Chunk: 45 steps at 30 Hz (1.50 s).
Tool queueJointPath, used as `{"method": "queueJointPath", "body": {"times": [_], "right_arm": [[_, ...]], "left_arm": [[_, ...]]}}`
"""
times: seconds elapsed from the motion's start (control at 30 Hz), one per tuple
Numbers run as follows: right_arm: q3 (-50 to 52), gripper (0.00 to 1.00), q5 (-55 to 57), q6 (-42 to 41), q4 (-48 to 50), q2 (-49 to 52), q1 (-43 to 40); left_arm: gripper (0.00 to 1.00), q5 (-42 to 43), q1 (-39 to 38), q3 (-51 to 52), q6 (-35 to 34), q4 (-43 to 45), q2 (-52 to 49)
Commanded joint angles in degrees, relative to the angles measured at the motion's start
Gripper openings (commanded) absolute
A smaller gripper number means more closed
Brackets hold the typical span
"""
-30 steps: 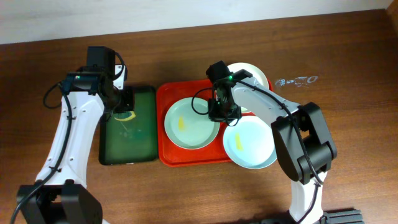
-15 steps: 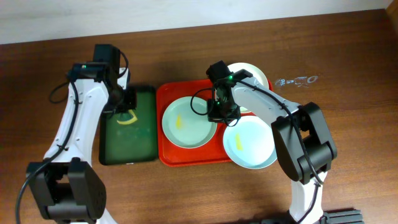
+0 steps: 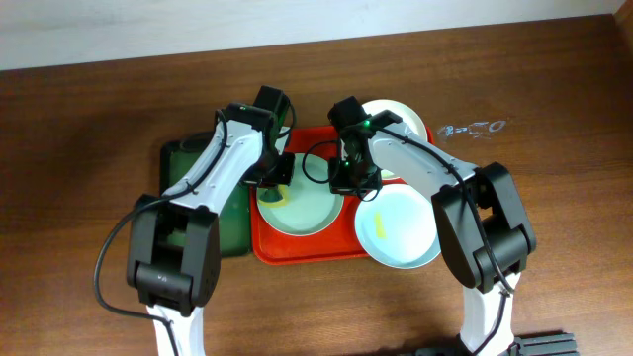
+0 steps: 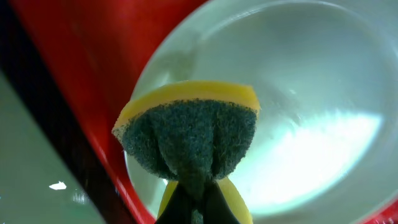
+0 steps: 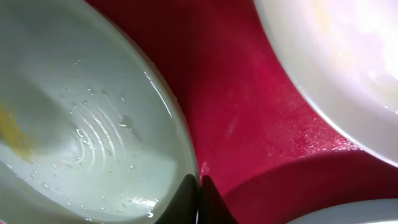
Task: Clean dirty plates on tray and stack at the side
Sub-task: 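Scrub the pale green plate with the sponge held in the left gripper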
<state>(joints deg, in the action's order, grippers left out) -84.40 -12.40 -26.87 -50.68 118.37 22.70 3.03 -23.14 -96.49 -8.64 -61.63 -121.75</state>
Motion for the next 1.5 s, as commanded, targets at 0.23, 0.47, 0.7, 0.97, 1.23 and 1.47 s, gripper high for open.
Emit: {"method": "queueJointPath", "body": {"times": [0.23, 0.47, 0.7, 0.97, 1.23, 1.47], "right_arm": [[0.52, 0.04, -0.92, -0.2, 0.17, 0.31, -0.22], [0.52, 0.04, -0.94, -0.22, 0.2, 0.31, -0.22], [0.52, 0.04, -0.94, -0.22, 0.17, 0.31, -0.22], [0.52, 0.04, -0.94, -0.22, 0.17, 0.31, -0.22], [0.52, 0.04, -0.94, -0.22, 0.17, 0.31, -0.22], [0.52, 0.04, -0.94, -0.22, 0.37, 0.31, -0.22]], "left_arm": [[0.0, 0.44, -0.31, -0.72, -1.18, 2.86, -6.78], [0.0, 13.99, -2.05, -0.68, 2.82, 2.67, -9.11], [0.0, 21.22, -0.35, -6.58, 4.39, -0.76, -7.67], [0.0, 0.92, 0.52, -8.76, 0.9, -5.4, -3.8], [0.0, 6.67, -2.38, 8.35, -2.12, 7.58, -3.89], [0.0, 24.7, -3.67, 1.6, 4.42, 5.29, -2.45]]}}
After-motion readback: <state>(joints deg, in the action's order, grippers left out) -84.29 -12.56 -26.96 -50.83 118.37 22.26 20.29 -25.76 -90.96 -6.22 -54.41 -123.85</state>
